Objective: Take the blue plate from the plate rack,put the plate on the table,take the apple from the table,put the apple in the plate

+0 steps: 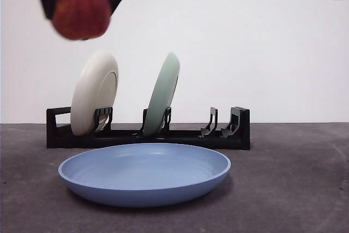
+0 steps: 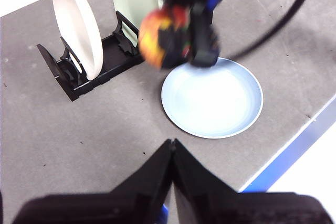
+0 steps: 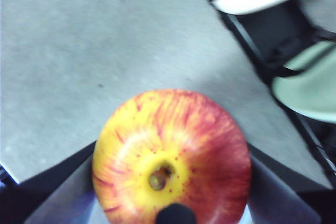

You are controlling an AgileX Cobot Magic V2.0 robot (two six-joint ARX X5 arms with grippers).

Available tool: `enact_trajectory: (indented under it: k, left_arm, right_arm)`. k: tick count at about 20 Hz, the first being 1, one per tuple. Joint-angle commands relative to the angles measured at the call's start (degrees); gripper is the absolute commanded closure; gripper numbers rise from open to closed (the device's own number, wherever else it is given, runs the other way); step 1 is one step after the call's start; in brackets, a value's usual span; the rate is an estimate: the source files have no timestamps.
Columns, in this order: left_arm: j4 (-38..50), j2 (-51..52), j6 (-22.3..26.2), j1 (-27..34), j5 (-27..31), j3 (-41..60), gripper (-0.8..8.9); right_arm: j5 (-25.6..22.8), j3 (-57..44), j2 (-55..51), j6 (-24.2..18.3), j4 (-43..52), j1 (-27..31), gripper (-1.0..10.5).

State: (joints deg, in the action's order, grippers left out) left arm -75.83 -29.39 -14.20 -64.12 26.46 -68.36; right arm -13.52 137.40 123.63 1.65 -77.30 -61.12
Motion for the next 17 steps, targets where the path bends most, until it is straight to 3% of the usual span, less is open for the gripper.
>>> enact_trajectory:
  k: [1,4,10,12,17]
  left_arm:
    - [0.3,0.3,-0.2,0.2,0.2,0.0,8.2]
    - [0.3,0.3,-0.1,0.2,0.4,0.0,8.2]
    - [0.3,0.3,-0.2,0.2,3.1,0.0,8.2]
    - [0.3,0.3,-0.2,0.2,3.2,0.0,8.21]
    - [0.3,0.1,-0.2,0.2,3.2,0.0,8.2]
  right_arm:
    - [-0.5,-4.3,-3.7,-0.3,1.1,-0.4,8.9]
    - [-1.7,-21.1,-14.4,0.0,11.0,-0.4,8.9]
    - [-0.8,-60.9,-36.1,6.2,40.3,-0.3,8.9]
    - [-0.2,-69.7,-39.2,8.8,48.5,-0.3,8.9]
    - [-0.1,-85.1,-39.1,10.6,68.2,0.1,8.9]
